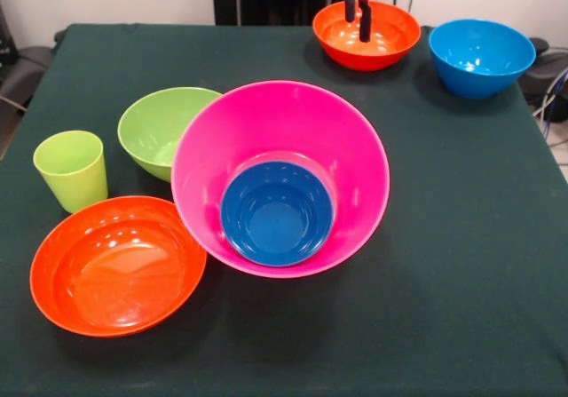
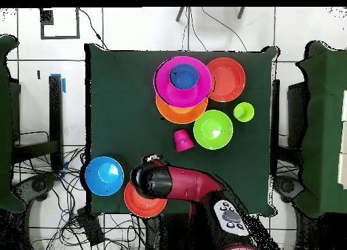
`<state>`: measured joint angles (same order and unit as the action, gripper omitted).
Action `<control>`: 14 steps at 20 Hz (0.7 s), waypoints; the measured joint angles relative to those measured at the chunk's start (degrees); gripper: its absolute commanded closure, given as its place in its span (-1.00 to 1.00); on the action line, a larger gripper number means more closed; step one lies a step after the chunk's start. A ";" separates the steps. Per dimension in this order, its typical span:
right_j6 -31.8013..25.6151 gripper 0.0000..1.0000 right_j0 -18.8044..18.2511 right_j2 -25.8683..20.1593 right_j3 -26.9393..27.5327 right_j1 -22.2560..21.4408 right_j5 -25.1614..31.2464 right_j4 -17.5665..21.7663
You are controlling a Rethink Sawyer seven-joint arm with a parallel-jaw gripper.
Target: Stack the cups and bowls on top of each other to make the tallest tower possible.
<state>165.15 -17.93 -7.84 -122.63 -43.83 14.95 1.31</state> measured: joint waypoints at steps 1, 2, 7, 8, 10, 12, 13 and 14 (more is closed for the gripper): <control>0.02 -1.00 0.67 0.14 -0.21 0.12 -0.69 -2.30; 0.08 -1.00 1.00 0.14 -0.34 0.20 -1.12 -3.36; 2.41 -1.00 1.39 -2.20 -3.19 1.56 -8.93 -12.20; 2.84 -1.00 1.14 -2.66 -3.54 1.90 -10.07 -12.80; 4.83 -1.00 0.23 -4.09 -4.75 3.87 -14.97 -14.60; 5.43 -1.00 0.09 -4.32 -5.13 4.70 -16.42 -14.89; 5.68 -1.00 0.05 -4.40 -5.31 5.09 -17.07 -14.99; 5.88 -1.00 0.07 -4.41 -5.53 5.58 -17.66 -15.02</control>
<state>171.03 -17.86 -12.25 -128.16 -38.25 -2.70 -13.71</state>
